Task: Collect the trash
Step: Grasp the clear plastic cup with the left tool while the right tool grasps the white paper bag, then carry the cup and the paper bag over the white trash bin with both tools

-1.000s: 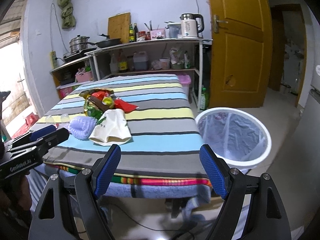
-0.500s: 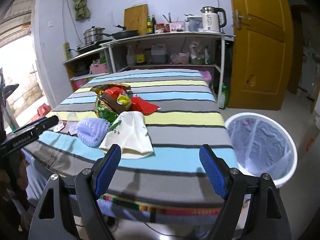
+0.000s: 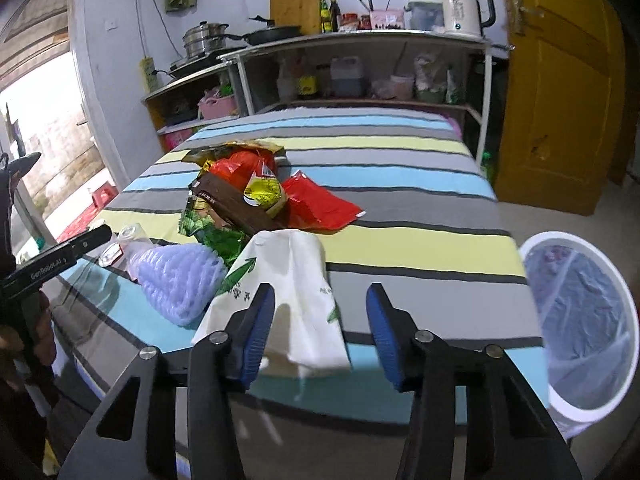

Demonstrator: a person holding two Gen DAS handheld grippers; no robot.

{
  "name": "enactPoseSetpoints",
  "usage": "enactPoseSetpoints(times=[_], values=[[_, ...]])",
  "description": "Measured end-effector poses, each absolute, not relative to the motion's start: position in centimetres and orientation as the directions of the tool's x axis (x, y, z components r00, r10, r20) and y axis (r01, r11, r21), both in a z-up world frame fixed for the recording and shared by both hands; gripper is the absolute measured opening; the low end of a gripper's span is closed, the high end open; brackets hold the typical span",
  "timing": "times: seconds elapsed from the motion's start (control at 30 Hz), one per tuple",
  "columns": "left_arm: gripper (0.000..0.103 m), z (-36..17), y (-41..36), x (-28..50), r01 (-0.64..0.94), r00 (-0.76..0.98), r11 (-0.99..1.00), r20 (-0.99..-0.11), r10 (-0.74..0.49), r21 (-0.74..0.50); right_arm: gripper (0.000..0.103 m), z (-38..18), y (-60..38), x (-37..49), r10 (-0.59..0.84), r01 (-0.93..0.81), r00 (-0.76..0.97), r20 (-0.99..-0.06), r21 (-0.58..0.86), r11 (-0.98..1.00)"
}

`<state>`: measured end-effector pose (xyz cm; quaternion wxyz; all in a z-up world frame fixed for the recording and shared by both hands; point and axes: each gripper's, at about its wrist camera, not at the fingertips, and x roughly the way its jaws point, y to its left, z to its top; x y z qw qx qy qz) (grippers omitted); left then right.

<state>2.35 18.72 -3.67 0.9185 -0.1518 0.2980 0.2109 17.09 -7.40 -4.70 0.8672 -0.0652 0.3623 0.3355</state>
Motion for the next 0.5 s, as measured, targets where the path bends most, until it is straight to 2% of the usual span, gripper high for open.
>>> enactPoseSetpoints(times=[0.07, 0.13, 0.2, 0.23, 0.3, 0.5], values=[[0.051, -3.71, 18.67, 2.54, -0.476, 0.729, 0.867, -0.617, 0.295, -0.149, 0.041, -5.06, -6.99, 17.50, 0.538, -0.633, 0.494, -0.683, 0.142, 0.761], [0.046, -3.84, 18.74, 2.74, -0.473, 0.728, 0.868, -0.621, 0.291, -0.148, 0.030, -5.28, -6.78, 17.71, 0.541, -0.637, 0.479, -0.691, 0.151, 0.756], [0.037, -4.00, 18.81, 2.88, -0.470, 0.726, 0.869, -0.626, 0.284, -0.151, 0.025, -5.41, -6.75, 17.79, 0.540, -0.635, 0.478, -0.692, 0.152, 0.758], [0.036, -3.93, 18.96, 3.06, -0.471, 0.725, 0.869, -0.627, 0.283, -0.152, 0.021, -5.39, -6.79, 17.80, 0.539, -0.634, 0.480, -0.693, 0.151, 0.759], [0.031, -3.94, 19.00, 3.16, -0.470, 0.725, 0.869, -0.629, 0.282, -0.153, 0.018, -5.39, -6.81, 17.75, 0.548, -0.637, 0.472, -0.691, 0.163, 0.753], [0.031, -3.60, 18.80, 2.93, -0.473, 0.729, 0.869, -0.619, 0.291, -0.148, 0.017, -5.21, -7.17, 17.18, 0.553, -0.641, 0.473, -0.686, 0.163, 0.750]])
